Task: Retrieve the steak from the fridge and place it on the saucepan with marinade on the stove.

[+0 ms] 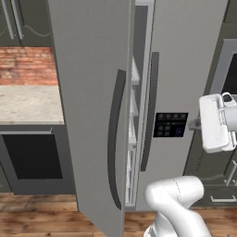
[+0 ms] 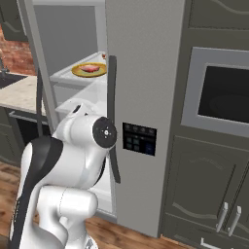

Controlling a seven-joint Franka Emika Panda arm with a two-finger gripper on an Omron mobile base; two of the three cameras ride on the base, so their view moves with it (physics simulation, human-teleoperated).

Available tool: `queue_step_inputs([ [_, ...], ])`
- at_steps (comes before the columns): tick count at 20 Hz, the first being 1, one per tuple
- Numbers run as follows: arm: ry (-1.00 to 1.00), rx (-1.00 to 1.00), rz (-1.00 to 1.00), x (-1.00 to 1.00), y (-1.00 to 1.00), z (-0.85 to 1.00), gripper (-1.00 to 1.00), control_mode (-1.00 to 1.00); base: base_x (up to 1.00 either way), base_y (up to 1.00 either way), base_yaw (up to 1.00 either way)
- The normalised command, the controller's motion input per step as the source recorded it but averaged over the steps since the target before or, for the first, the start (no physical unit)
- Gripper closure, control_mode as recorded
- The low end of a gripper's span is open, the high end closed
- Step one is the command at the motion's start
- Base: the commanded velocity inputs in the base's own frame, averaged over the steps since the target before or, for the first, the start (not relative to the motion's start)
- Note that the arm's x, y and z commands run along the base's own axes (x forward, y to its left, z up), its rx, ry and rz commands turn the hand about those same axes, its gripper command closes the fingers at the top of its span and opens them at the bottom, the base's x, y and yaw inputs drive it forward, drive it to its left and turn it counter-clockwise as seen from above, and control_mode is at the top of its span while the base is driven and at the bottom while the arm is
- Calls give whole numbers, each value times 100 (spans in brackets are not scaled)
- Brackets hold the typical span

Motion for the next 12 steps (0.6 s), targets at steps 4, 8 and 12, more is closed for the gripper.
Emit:
queue_step_inputs([
  [4, -25, -20, 22, 1, 23, 0, 100, -100, 0, 0, 0],
  [8, -26, -19, 16, 0, 7, 0, 100, -100, 0, 0, 0],
  [12, -25, -8, 7, 9, 0, 0, 100, -100, 0, 0, 0],
])
